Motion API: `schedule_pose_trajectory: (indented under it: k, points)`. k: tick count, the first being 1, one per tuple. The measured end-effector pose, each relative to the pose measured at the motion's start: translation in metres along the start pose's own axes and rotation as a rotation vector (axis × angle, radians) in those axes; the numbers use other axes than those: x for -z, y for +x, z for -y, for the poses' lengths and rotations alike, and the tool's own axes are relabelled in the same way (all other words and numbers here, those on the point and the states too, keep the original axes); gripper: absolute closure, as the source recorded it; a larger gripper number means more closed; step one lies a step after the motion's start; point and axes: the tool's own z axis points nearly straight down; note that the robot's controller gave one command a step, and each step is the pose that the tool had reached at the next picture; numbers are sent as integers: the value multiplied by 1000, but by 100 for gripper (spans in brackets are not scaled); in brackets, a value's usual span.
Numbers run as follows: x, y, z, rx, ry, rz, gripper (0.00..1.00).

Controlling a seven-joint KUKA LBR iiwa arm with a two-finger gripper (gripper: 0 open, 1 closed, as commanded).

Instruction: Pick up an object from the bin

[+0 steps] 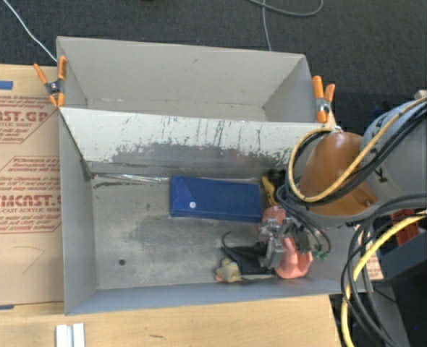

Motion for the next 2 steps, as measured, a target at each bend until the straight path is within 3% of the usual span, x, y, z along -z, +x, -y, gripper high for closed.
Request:
schedule_pose_trajectory:
  k: [1, 2]
  points:
    - [114, 5, 1, 13, 0, 1, 100]
    - [114, 5, 1, 13, 0, 1, 100]
